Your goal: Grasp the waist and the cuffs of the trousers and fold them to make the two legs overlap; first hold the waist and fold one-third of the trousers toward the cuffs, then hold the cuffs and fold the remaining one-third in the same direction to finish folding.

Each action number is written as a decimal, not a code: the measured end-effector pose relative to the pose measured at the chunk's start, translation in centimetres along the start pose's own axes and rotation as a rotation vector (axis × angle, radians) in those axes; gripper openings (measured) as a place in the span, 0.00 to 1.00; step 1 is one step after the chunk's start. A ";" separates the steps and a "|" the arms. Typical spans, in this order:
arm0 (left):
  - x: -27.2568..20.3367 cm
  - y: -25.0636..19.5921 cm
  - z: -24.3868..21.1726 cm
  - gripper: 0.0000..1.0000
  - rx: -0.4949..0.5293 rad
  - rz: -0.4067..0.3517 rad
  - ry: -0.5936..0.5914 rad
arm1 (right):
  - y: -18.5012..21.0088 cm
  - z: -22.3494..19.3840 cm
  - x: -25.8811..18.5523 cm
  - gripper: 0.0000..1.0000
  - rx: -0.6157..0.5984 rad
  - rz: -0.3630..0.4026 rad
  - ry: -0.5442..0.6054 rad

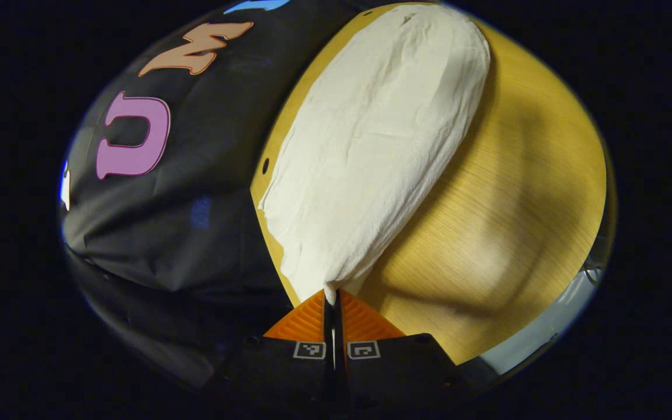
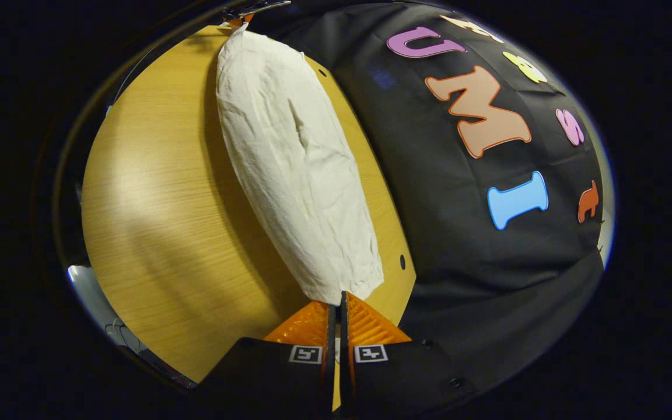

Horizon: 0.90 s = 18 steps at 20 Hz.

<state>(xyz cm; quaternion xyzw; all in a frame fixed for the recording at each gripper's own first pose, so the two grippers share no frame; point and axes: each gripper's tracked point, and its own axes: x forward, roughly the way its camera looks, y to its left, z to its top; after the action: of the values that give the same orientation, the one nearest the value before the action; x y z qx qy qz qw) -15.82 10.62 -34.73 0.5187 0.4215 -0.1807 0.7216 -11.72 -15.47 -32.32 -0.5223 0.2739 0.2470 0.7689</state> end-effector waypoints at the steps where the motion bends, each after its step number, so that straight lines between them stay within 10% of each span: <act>1: 0.2 1.6 1.0 0.00 -0.022 0.037 0.002 | -0.8 0.3 0.2 0.04 0.011 -0.010 -0.015; 6: -1.3 2.1 4.1 0.00 -0.061 0.168 -0.010 | -5.2 1.4 2.9 0.06 0.042 -0.058 -0.038; 18: 12.9 9.0 13.6 0.00 -0.218 0.085 -0.151 | -11.6 4.4 14.9 0.06 0.133 -0.228 0.197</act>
<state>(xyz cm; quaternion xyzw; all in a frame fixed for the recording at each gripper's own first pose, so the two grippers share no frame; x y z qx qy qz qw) 3.66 4.22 -38.13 0.4395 0.3608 -0.1414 0.8104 7.55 -13.79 -33.38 -0.5198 0.3027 0.0869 0.7941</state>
